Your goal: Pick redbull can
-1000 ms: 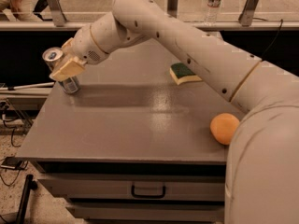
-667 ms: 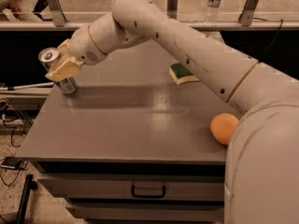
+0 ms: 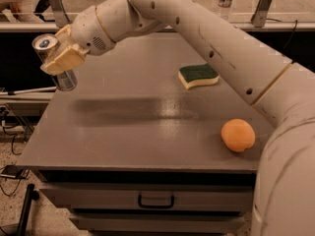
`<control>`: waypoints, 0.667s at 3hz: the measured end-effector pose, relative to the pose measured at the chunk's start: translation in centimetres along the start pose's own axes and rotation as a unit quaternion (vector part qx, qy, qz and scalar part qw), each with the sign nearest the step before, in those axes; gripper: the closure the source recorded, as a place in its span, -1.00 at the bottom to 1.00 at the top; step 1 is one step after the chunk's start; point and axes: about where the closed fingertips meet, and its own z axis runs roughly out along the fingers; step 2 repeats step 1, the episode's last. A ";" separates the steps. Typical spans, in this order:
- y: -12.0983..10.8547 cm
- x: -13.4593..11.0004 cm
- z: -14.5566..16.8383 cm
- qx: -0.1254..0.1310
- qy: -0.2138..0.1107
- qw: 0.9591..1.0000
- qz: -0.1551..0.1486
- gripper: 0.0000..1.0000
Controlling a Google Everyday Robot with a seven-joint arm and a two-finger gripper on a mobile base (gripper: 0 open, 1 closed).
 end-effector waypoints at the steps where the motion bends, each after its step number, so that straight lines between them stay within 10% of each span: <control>1: 0.1 -0.2 -0.2 0.000 -0.001 1.000 -0.001 1.00; 2: 0.1 -0.2 -0.2 0.000 -0.001 1.000 -0.001 1.00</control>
Offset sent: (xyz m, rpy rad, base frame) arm 0.0000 0.0000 0.0000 0.0000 0.0000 0.0000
